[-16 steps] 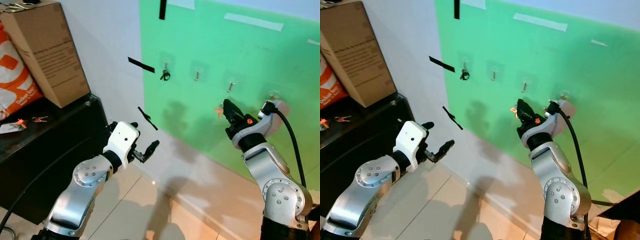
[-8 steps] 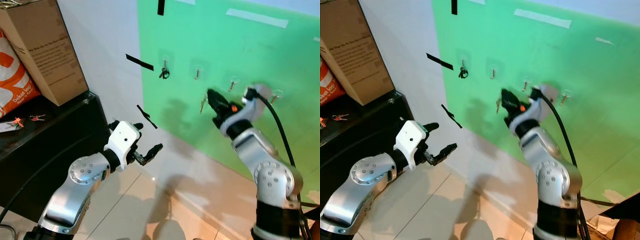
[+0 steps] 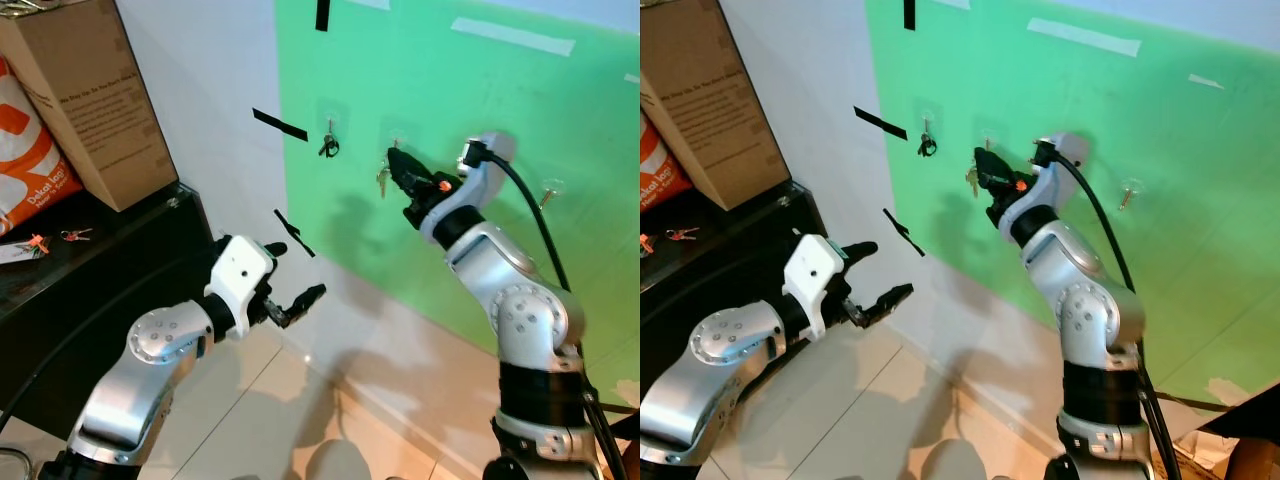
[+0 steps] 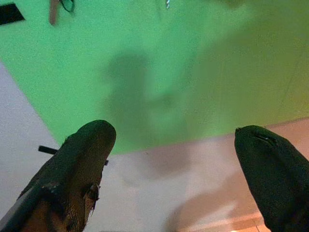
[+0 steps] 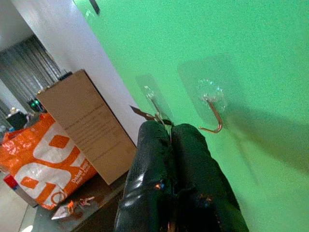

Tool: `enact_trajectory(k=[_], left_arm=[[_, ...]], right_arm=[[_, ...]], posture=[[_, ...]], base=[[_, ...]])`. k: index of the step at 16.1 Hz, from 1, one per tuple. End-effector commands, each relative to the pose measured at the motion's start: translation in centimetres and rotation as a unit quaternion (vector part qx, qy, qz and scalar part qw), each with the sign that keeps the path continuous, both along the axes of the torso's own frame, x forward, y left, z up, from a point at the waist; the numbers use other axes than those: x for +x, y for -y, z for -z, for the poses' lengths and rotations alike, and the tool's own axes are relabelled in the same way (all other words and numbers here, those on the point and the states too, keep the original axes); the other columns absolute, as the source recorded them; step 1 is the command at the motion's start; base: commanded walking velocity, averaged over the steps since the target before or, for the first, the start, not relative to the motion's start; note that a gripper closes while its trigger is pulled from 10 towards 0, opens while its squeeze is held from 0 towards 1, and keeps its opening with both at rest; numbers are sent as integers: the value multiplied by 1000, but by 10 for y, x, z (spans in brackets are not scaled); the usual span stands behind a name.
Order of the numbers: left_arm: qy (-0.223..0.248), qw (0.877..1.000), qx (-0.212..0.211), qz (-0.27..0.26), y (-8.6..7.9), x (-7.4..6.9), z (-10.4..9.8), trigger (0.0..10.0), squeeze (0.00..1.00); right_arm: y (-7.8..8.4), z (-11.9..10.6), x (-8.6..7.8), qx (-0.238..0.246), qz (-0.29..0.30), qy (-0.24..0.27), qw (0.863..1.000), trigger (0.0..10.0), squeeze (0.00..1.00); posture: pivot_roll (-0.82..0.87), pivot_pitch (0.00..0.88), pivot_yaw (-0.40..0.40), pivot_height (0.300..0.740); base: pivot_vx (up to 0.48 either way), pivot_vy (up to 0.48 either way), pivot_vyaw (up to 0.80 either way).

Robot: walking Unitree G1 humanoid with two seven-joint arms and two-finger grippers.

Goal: Hang keys on a hook

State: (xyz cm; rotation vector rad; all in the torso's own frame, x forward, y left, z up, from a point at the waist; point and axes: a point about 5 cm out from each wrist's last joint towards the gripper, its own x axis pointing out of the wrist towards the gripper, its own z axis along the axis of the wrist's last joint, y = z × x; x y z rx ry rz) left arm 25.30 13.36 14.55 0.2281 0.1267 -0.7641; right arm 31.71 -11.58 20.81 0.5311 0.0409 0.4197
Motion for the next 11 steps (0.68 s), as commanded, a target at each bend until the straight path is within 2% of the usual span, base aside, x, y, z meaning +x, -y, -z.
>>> enact_trajectory(k=[1,11], left_arm=[[16,1000,-6,-2,-2,3,-11,10000,0],[20,1000,-6,-6,-5,3,-14,10000,0]], right_arm=[[-2,-5,3,-1,-8,13,1000,10000,0],[-12,-8,16,1,-36,26,999,10000,0]], posture=[[15,0,1,740],[40,0,-20,740]], base=[[0,0,0],[0,0,0]])
